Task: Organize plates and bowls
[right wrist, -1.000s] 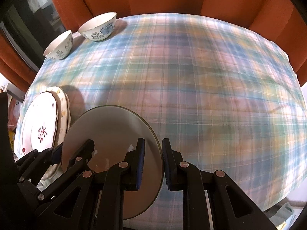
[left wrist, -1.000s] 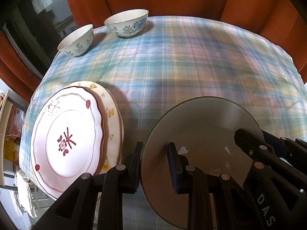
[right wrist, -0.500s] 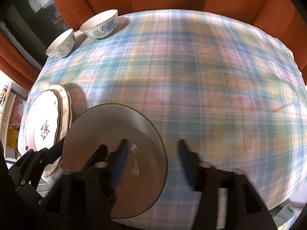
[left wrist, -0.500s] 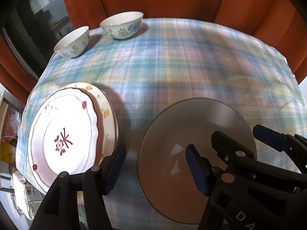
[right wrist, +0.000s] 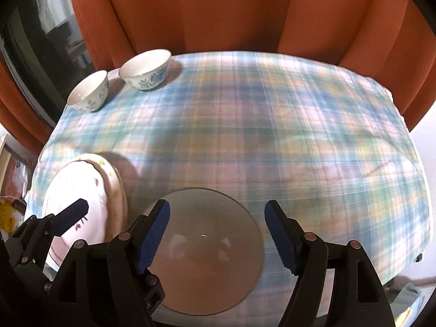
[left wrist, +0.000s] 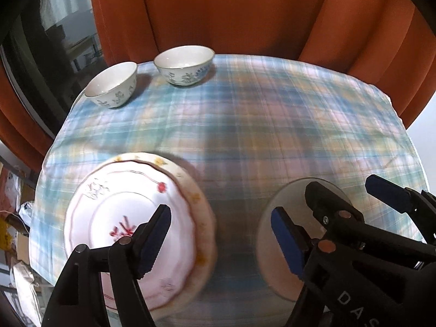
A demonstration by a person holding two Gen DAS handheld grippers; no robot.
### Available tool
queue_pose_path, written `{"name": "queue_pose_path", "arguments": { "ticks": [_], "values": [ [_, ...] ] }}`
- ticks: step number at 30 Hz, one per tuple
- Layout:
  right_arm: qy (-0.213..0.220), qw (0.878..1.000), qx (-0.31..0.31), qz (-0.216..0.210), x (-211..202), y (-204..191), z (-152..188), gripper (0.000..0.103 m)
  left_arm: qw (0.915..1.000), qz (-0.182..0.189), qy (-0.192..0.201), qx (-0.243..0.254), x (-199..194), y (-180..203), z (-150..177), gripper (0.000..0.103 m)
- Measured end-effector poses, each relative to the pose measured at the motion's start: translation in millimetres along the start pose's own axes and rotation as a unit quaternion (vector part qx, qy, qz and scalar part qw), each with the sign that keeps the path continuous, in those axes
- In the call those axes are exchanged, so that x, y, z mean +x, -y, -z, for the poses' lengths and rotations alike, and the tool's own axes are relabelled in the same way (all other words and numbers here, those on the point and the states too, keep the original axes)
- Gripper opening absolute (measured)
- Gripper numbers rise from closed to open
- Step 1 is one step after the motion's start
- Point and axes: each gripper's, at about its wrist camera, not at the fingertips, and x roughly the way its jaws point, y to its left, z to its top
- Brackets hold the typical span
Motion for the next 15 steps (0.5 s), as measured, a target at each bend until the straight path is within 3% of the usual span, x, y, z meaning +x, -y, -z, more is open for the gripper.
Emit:
{"name": "queue_pose_path", "arguments": {
  "ticks": [15],
  "values": [
    [0.031, 0.999, 0.021, 0.008, -10.9, -120.9, -14.5, 0.075, 0.9994, -0.005, 0.032, 0.015, -18.1, -120.7, -15.3, 0.078]
  ]
}}
